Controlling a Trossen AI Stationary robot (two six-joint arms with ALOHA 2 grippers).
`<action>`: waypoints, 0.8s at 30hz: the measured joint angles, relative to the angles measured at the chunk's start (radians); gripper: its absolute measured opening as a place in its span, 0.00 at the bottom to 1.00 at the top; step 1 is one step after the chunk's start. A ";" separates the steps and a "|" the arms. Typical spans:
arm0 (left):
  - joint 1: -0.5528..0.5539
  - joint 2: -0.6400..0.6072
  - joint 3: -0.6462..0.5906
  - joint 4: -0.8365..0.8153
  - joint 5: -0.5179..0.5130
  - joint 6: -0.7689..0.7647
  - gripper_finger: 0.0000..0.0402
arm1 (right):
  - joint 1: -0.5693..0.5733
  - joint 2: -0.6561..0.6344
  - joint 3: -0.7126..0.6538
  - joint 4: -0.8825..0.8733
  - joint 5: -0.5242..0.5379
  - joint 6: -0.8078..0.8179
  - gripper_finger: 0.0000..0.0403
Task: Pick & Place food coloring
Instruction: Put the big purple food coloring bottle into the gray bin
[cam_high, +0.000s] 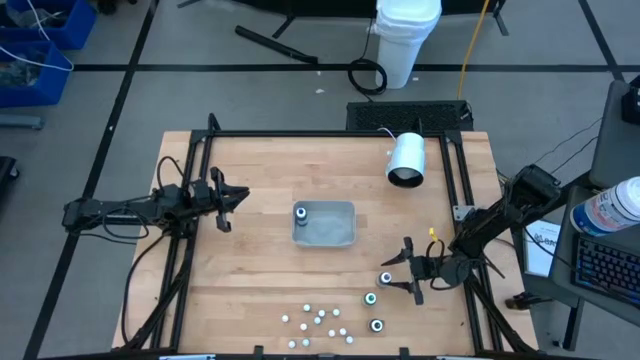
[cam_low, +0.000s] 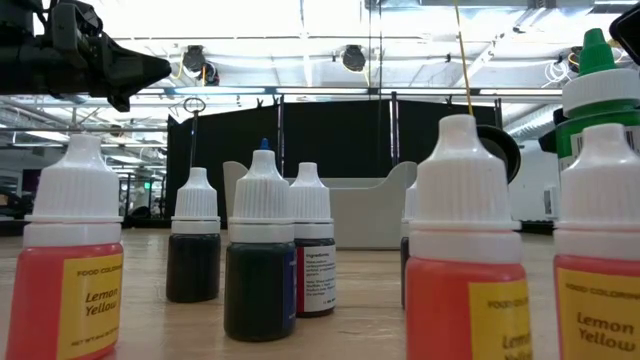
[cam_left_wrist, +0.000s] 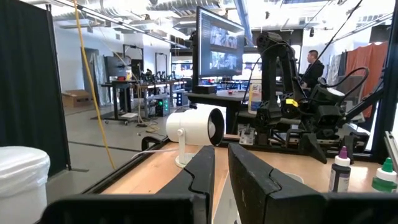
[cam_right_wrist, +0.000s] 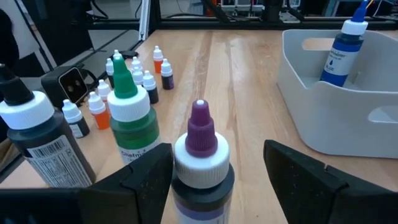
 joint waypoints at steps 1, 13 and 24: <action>0.000 0.000 0.000 0.000 0.000 0.000 0.13 | 0.000 0.000 0.000 0.001 0.000 0.000 0.60; 0.000 0.000 0.000 0.000 0.000 0.000 0.13 | 0.000 0.000 0.000 0.002 0.000 0.001 0.57; 0.000 0.000 0.000 0.000 0.000 0.000 0.13 | 0.000 0.000 0.000 0.035 0.000 -0.001 0.55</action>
